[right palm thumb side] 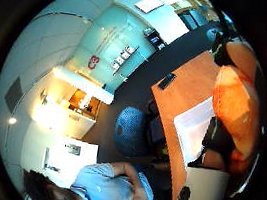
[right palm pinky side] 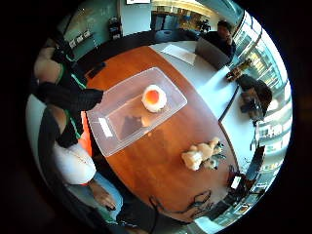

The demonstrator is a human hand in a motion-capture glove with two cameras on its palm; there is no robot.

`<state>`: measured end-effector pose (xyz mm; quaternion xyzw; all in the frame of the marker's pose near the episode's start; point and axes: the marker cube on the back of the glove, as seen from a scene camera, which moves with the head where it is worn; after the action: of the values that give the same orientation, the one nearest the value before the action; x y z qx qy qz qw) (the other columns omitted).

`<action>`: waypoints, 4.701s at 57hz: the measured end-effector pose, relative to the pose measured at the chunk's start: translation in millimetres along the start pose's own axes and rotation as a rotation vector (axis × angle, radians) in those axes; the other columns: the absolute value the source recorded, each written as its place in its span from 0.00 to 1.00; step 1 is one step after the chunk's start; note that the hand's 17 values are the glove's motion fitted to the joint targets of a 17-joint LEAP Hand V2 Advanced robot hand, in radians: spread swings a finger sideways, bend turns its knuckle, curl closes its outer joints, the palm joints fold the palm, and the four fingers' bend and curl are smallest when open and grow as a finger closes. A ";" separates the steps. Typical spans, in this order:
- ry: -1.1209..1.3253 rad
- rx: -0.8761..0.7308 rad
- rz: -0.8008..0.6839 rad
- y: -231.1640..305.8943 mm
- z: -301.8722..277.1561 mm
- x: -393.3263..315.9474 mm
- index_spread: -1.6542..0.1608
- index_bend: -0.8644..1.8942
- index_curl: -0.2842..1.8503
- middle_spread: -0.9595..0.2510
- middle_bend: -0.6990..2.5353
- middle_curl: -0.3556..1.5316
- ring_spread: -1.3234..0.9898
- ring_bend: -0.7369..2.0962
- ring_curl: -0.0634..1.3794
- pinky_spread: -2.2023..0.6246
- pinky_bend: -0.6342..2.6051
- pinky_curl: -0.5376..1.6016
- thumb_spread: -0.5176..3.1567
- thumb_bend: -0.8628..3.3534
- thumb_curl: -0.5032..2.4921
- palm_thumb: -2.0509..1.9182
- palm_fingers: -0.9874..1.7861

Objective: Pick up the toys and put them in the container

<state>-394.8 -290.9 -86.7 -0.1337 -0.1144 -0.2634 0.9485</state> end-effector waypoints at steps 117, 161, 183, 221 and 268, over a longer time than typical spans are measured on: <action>0.164 0.180 -0.004 19.1 -79.6 39.8 0.78 0.42 0.37 0.75 0.27 0.36 0.53 0.42 0.26 0.65 0.55 0.40 0.50 0.38 0.40 0.67 0.60; 0.215 -0.095 0.764 158.7 -37.4 304.3 0.75 0.37 0.32 0.79 0.26 0.33 0.57 0.33 0.20 0.78 0.56 0.39 0.56 0.32 0.29 0.51 0.32; 0.311 -0.308 0.920 197.0 46.2 376.2 0.74 0.33 0.24 0.81 0.25 0.31 0.58 0.32 0.20 0.77 0.65 0.42 0.55 0.30 0.27 0.53 0.28; 0.015 0.276 0.603 147.5 -34.9 305.2 0.74 0.44 0.29 0.76 0.28 0.32 0.47 0.58 0.39 0.67 0.64 0.43 0.53 0.42 0.40 0.69 0.61; 0.059 0.108 0.274 -61.3 -58.7 68.3 0.75 0.42 0.37 0.76 0.27 0.36 0.47 0.56 0.43 0.67 0.62 0.45 0.45 0.39 0.49 0.68 0.62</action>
<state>-361.7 -392.1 -110.3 -0.0890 -0.0812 -0.1289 0.9843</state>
